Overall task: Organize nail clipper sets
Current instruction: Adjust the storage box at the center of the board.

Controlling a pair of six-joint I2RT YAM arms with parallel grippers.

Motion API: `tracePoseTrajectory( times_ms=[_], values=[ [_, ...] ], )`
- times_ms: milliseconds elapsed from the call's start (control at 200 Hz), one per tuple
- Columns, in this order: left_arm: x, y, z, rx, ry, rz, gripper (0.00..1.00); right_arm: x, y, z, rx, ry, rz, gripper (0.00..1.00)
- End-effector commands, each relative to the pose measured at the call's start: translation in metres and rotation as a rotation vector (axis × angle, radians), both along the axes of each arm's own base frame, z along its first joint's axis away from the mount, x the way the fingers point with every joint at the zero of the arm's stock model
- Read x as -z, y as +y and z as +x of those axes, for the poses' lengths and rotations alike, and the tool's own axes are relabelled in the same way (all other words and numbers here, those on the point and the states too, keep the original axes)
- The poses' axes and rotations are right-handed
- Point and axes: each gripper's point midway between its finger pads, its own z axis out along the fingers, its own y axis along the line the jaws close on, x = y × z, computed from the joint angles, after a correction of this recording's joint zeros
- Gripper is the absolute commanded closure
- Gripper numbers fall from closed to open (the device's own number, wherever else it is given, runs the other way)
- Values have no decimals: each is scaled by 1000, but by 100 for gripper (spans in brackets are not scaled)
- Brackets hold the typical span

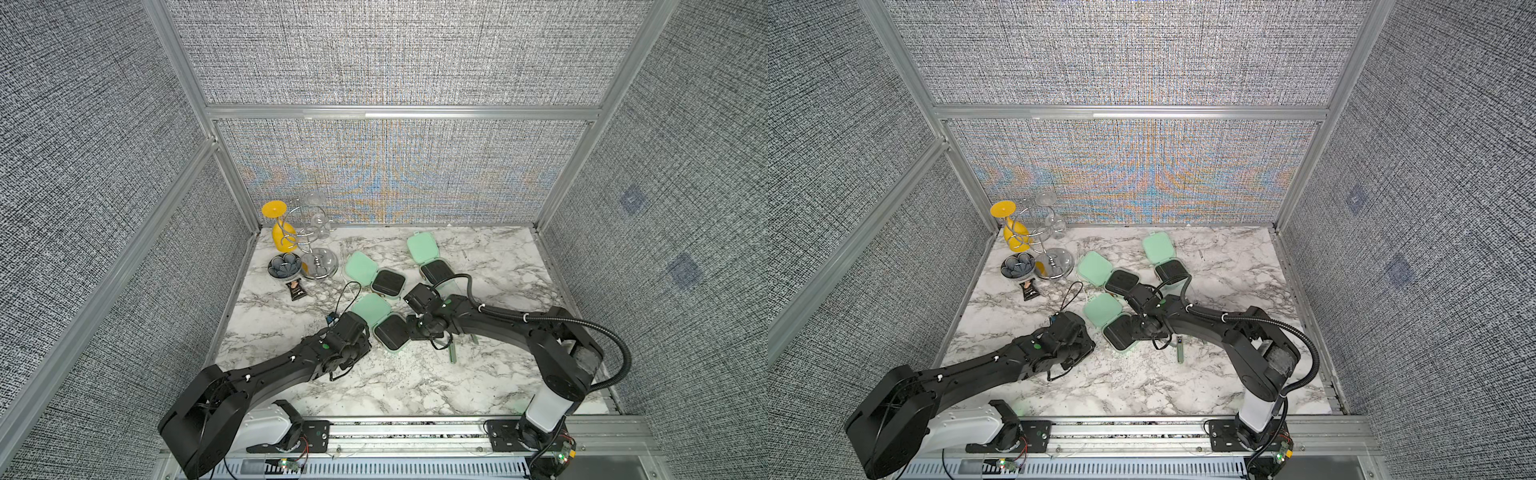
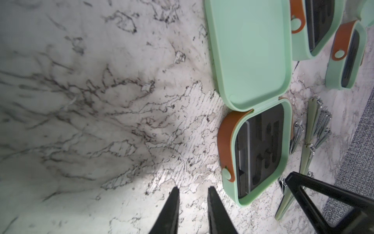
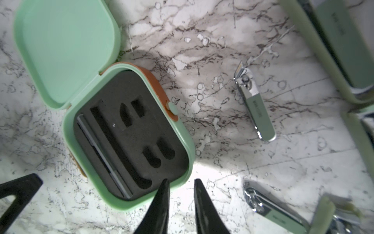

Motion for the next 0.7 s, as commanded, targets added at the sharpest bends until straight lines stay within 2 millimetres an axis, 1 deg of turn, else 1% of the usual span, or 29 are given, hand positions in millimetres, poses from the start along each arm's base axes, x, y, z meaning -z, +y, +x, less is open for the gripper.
tracePoseTrajectory(
  times_ms=[0, 20, 70, 115, 155, 235, 335, 480, 635, 695],
  values=[
    [-1, -4, 0, 40, 1, 5, 56, -10, 0, 4, 20, -28, 7, 72],
    [-1, -4, 0, 41, 1, 5, 50, -11, -1, 4, 17, -32, 1, 71],
    [-1, -5, 0, 43, 3, 4, 42, -15, -3, 5, 6, -43, -15, 68],
    [-1, -6, 0, 44, 6, 1, 37, -19, -4, 7, -12, -56, -27, 66],
    [1, -6, -2, 45, 11, -3, 35, -22, -3, 9, -37, -68, -31, 64],
    [2, -7, -3, 39, 19, -16, 35, -26, 2, 11, -123, -92, -47, 63],
    [5, -9, -4, 33, 27, -33, 36, -25, 5, 14, -200, -105, -79, 63],
    [9, -13, 0, 32, 32, -36, 38, -14, 5, 21, -268, -95, -118, 63],
    [8, -24, 7, 37, 24, -68, 39, -3, 11, 27, -281, -80, -109, 65],
    [9, -25, 8, 35, 25, -70, 39, 1, 13, 28, -280, -74, -107, 67]
  ],
)
